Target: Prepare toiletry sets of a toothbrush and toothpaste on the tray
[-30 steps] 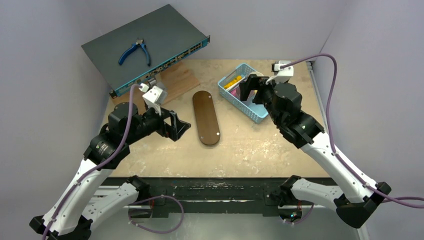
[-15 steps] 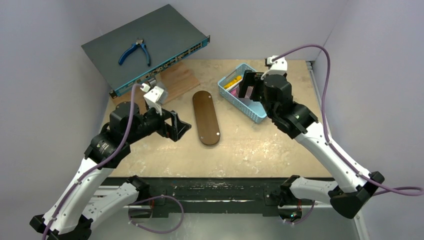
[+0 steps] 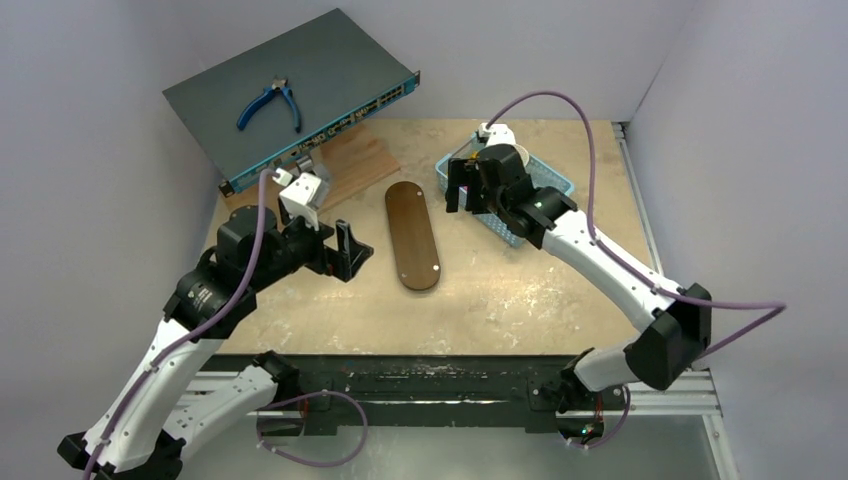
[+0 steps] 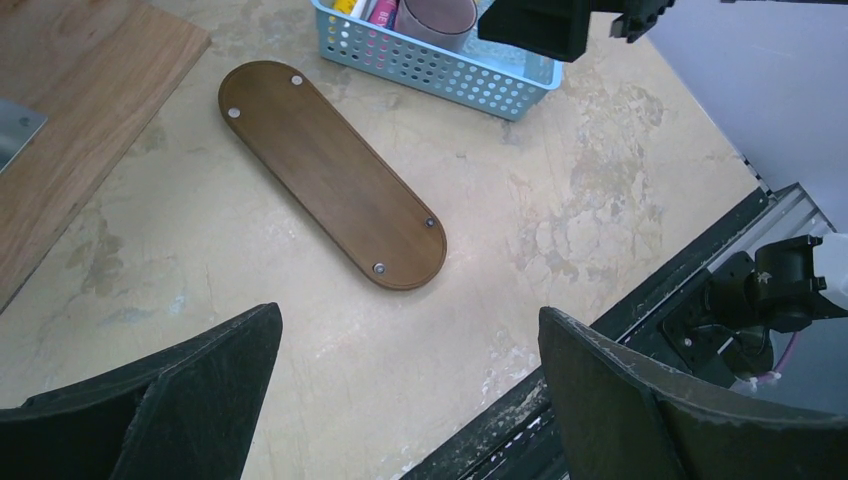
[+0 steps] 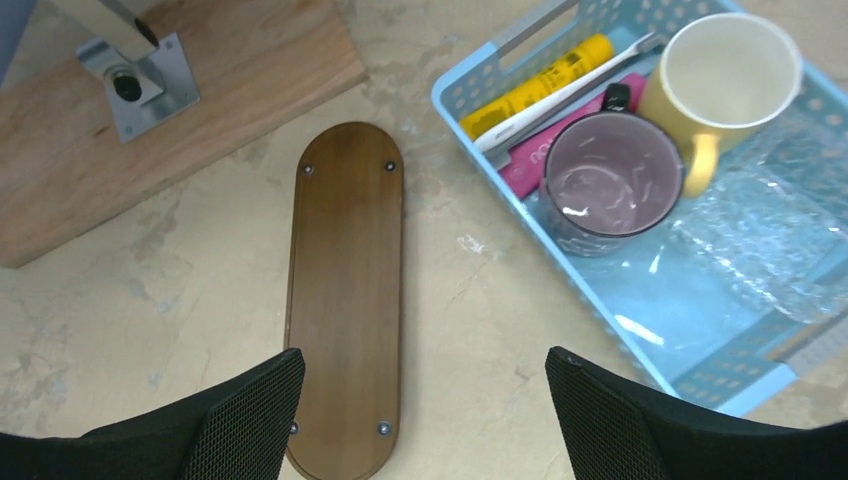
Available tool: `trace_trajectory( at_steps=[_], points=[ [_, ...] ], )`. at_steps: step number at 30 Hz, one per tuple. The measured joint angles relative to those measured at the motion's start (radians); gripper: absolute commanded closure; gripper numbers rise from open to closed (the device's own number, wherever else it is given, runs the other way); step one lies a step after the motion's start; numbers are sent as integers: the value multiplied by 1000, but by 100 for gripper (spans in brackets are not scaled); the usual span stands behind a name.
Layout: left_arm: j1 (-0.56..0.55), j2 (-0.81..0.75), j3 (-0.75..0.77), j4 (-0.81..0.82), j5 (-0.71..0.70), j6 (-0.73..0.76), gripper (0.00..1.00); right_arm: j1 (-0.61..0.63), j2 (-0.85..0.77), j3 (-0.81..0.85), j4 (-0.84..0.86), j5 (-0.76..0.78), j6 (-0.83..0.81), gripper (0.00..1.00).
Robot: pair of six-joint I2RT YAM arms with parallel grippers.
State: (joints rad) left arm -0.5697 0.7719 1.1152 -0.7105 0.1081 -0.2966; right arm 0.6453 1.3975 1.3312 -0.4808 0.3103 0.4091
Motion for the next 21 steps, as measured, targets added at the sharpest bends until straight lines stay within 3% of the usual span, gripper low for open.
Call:
trace_trajectory(
  at_steps=[11, 21],
  points=[
    [0, -48, -26, -32, -2, 2, 0, 0, 281, 99, 50, -142, 30, 10],
    [0, -72, -45, -31, -1, 2, 1, 0, 503, 276, 85, -164, 71, 7]
  ],
)
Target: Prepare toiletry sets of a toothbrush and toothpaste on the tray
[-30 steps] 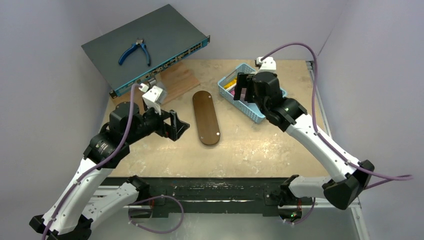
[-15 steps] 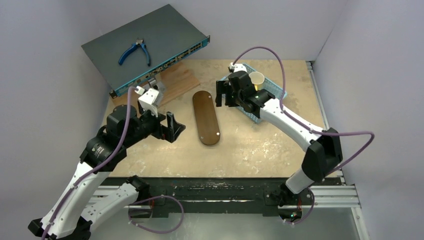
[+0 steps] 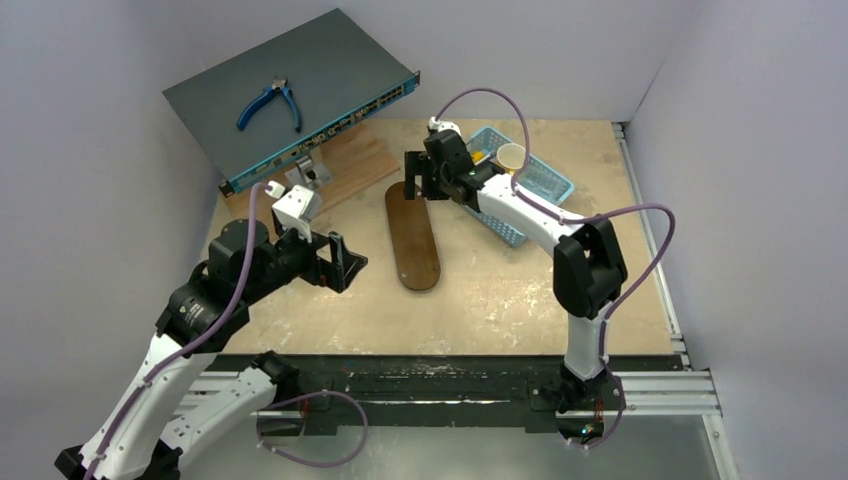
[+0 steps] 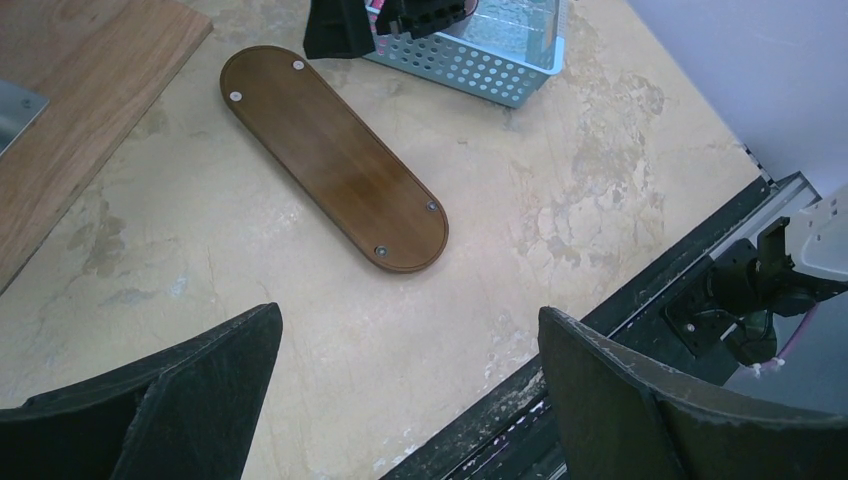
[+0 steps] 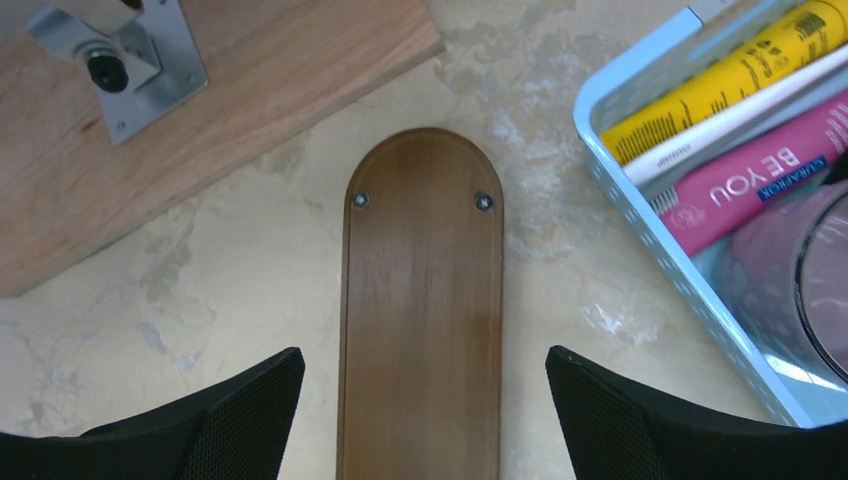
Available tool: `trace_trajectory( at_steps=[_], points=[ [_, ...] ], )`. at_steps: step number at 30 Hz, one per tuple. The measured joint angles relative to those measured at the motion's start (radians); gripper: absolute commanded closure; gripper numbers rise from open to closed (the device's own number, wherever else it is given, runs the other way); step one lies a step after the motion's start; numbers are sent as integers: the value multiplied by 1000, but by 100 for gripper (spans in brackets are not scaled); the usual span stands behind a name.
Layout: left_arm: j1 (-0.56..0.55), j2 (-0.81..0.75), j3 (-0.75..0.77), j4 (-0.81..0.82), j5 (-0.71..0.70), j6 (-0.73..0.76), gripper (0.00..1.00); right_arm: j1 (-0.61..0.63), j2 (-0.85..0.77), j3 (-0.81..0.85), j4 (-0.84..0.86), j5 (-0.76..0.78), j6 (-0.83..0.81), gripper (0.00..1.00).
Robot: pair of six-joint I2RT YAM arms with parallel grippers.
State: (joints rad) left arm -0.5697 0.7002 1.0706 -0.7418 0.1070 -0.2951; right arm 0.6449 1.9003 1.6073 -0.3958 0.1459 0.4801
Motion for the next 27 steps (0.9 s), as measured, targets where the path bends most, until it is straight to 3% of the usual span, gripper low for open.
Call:
trace_trajectory(
  at_steps=[7, 12, 20, 27],
  points=[
    [0, -8, -4, 0, 0, 0, 1, -3, 137, 121, 17, 39, 57, 9],
    [0, -19, -5, 0, 0, 0, 1, -7, 197, 157, 29, 82, 108, 20],
    [0, -27, -6, 0, -1, 0, 1, -10, 282, 224, 68, 166, 158, 54],
    [0, -32, -6, 0, -1, 0, 2, -10, 347, 286, 93, 210, 167, 100]
  ],
)
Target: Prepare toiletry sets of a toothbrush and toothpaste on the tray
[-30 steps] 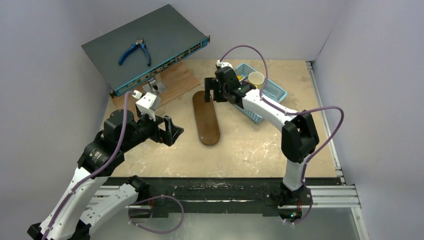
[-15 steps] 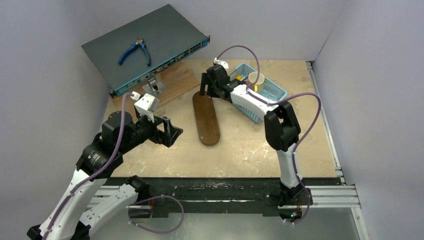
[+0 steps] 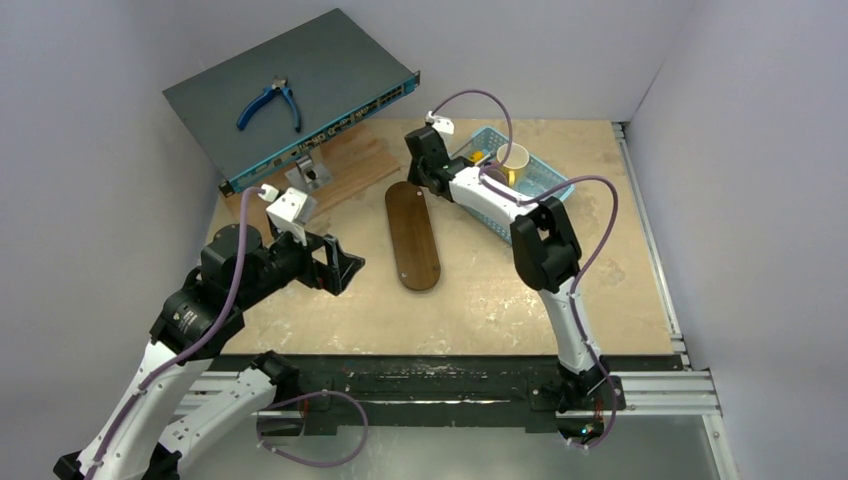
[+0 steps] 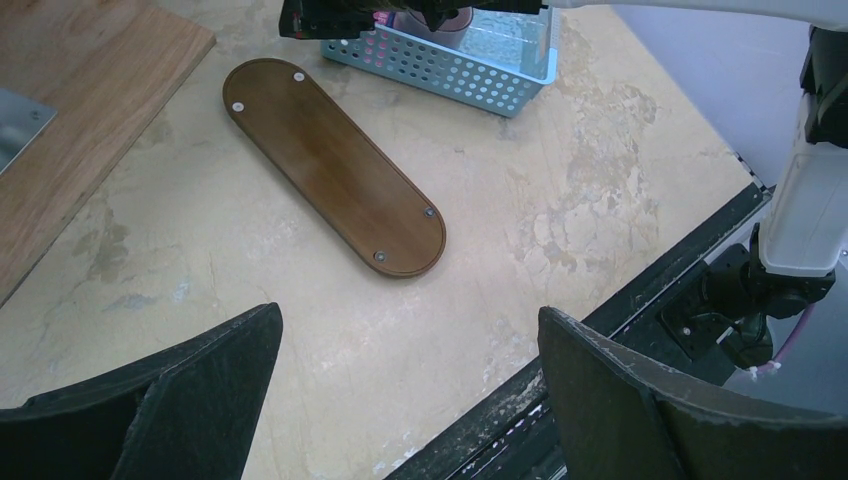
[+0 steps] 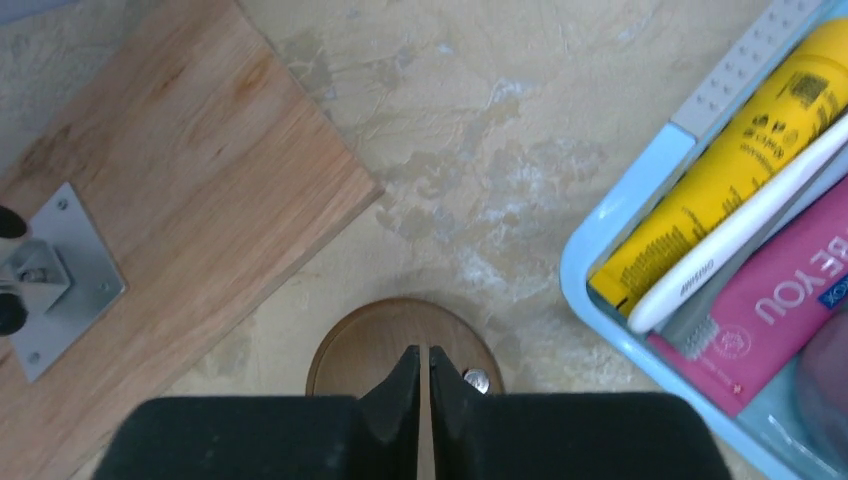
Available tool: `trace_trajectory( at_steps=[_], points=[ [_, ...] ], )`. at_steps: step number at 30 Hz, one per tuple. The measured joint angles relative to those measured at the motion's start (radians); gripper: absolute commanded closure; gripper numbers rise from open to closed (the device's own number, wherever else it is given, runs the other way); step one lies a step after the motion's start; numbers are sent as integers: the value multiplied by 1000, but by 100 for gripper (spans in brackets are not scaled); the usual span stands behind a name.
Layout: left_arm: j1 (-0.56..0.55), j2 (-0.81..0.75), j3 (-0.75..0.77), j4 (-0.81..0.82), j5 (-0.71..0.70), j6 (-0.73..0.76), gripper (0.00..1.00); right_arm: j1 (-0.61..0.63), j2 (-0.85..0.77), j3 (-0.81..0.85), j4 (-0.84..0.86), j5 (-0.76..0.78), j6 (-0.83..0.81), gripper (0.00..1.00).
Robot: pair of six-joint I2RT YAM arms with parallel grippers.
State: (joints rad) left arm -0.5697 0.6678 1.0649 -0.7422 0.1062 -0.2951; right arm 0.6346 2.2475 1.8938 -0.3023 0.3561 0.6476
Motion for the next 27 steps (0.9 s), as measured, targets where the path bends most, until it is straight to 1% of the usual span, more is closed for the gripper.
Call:
trace_trajectory(
  at_steps=[7, 18, 22, 27],
  points=[
    [0, -1, 0, 0, 0, 0, 1, 0, 68, 76, 23, 48, -9, 100],
    [0, -11, 0, 0, 0, 0, 1, 0, 134, 100, 68, 96, -32, 100],
    [0, -11, 0, 0, 0, 0, 1, 0, 175, 143, 73, 98, -40, 100],
    [0, -11, 0, 0, 0, 0, 2, 2, 211, 153, 74, 96, -54, 100]
  ],
)
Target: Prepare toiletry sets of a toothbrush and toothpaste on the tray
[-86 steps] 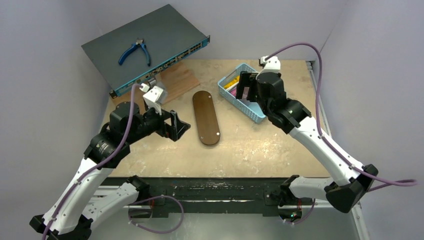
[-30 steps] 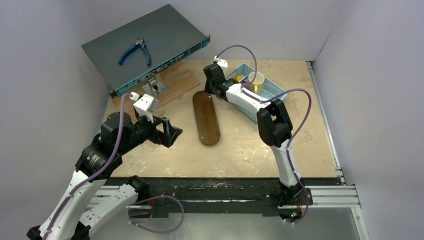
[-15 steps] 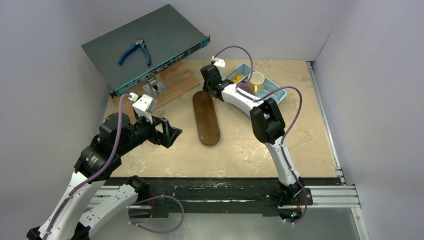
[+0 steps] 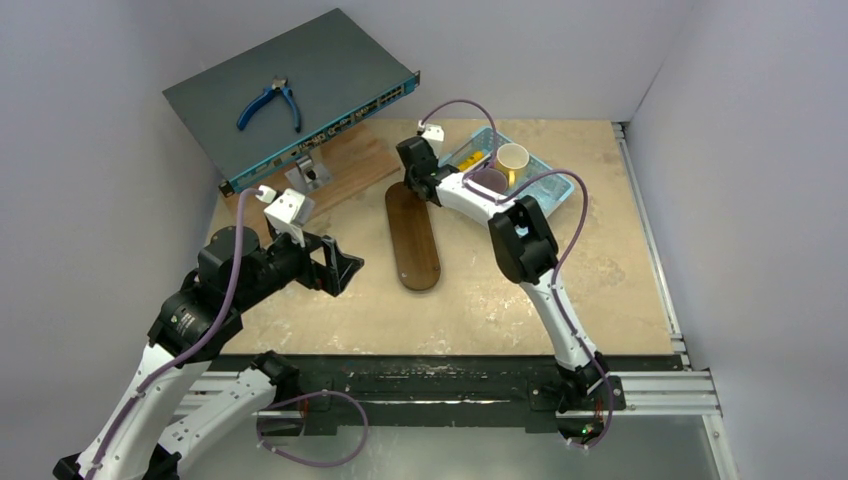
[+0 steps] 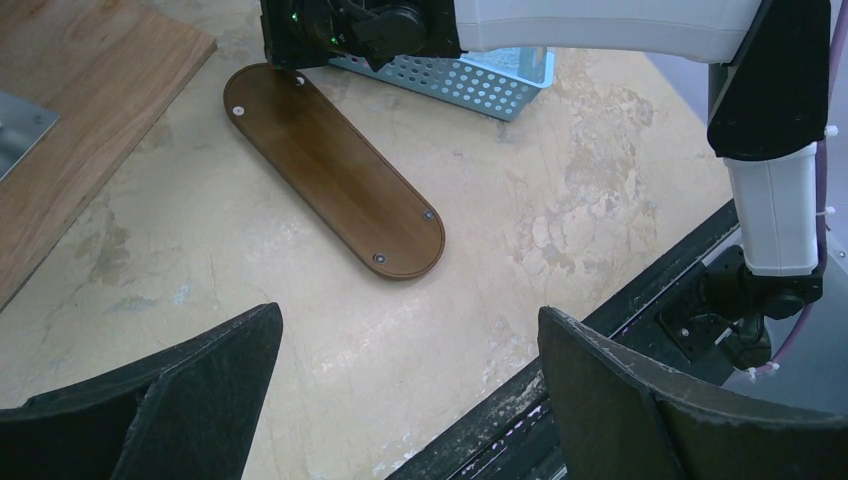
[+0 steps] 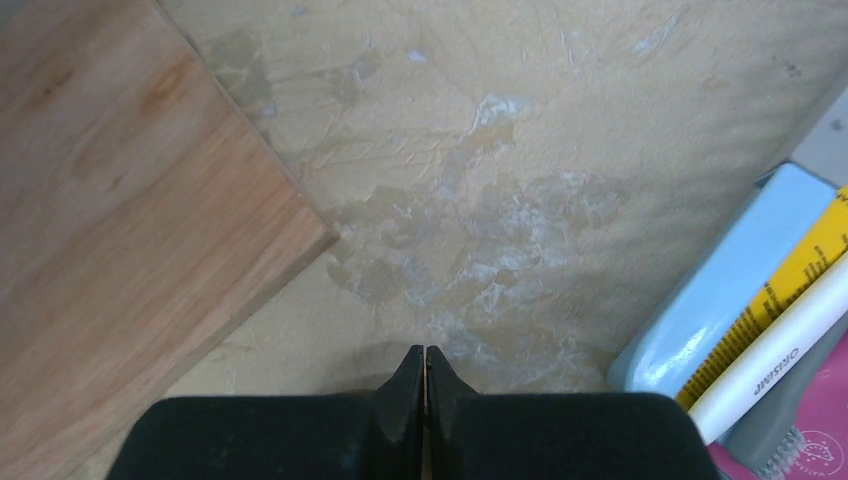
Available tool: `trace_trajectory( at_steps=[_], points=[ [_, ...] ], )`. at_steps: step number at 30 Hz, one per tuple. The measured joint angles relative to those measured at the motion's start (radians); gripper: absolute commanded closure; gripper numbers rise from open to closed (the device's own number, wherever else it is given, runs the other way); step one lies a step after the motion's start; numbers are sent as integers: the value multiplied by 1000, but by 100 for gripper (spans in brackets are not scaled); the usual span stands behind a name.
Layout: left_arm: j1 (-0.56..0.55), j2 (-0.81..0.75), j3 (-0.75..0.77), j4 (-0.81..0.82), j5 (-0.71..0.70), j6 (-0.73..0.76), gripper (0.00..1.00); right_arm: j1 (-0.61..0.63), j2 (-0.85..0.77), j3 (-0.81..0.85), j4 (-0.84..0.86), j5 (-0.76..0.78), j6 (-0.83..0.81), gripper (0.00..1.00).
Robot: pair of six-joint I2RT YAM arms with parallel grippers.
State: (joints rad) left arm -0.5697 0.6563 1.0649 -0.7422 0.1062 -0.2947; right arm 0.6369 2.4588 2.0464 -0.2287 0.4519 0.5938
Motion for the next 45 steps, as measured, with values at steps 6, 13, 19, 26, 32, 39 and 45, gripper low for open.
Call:
trace_trajectory(
  at_steps=[6, 13, 19, 26, 32, 39, 45],
  points=[
    [0, 0, 0, 0, 0, 0, 2, 5, 18, 11, -3, -10, -29, 100],
    [0, 0, 0, 0, 0, 1, 1, 13, 18, 16, -3, -57, -72, 100],
    [0, 0, 0, 0, -4, 1, 1, 22, 18, 16, -3, -132, -117, 100],
    [0, 0, 0, 0, -11, 1, 2, 46, -20, -48, 10, -191, -170, 100],
    [0, 0, 0, 0, -32, 2, 2, 73, -80, -114, 20, -248, -219, 100],
    [0, 0, 0, 0, -43, 2, 2, 103, -130, -178, 27, -336, -272, 100],
    [0, 0, 0, 0, -56, 2, 2, 122, -179, -258, 43, -387, -304, 100]
  ],
)
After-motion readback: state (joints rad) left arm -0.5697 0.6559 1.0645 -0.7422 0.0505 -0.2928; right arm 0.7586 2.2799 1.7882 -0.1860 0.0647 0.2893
